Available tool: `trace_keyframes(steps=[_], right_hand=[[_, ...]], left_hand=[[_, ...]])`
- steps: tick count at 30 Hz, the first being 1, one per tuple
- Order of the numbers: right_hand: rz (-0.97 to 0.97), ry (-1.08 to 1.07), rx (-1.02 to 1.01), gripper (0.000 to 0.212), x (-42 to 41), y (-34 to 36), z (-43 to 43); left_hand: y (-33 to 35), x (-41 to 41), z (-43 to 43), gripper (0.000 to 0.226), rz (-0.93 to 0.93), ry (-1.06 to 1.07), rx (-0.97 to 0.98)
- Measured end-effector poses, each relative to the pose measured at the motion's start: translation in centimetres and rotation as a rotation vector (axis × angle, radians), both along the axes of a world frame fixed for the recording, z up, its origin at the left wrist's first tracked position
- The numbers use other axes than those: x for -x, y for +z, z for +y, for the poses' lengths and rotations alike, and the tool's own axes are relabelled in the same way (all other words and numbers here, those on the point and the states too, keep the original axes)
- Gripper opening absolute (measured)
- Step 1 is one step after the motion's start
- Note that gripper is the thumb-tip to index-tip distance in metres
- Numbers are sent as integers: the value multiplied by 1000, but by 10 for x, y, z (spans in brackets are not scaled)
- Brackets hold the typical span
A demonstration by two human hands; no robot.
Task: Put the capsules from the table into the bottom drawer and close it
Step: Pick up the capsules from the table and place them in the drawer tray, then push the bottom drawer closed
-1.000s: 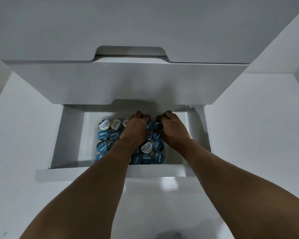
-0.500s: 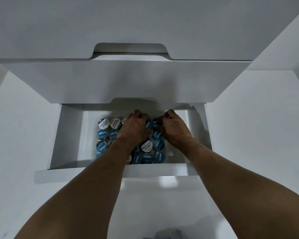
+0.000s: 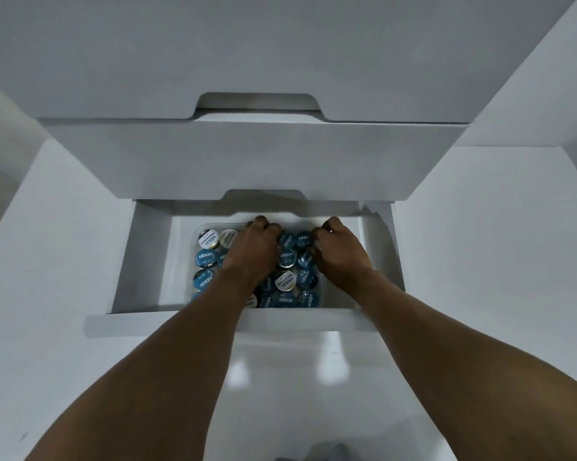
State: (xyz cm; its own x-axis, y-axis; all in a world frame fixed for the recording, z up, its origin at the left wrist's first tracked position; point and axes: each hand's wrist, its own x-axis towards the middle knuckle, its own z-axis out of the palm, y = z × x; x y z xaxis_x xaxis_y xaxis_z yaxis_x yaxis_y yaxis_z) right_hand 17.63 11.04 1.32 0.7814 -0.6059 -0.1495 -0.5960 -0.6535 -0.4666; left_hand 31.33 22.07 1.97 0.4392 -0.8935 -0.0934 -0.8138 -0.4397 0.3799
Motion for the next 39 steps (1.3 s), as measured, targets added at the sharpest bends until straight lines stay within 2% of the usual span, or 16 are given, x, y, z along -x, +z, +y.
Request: trace_keyframes(steps=[5, 11, 17, 21, 26, 33, 39], right_hand=[[0, 74, 119, 27, 13, 22, 20], [34, 41, 136, 28, 25, 44, 50], [-61, 66, 228, 25, 43, 49, 88], [-126, -40, 229, 32, 58, 45, 117], [-123, -15, 322, 26, 84, 41, 155], [-94, -37, 378, 40, 98, 33, 176], [-161, -42, 489, 26, 89, 26, 166]], left_hand=[[23, 12, 28, 27, -70, 61, 33], [42, 32, 74, 30, -117, 114, 22], [49, 51, 119, 31, -149, 132, 101], [49, 58, 149, 31, -152, 56, 143], [46, 60, 185, 26, -146, -24, 177], [37, 58, 208, 36, -189, -51, 184], [31, 47, 203, 30, -230, -46, 302]])
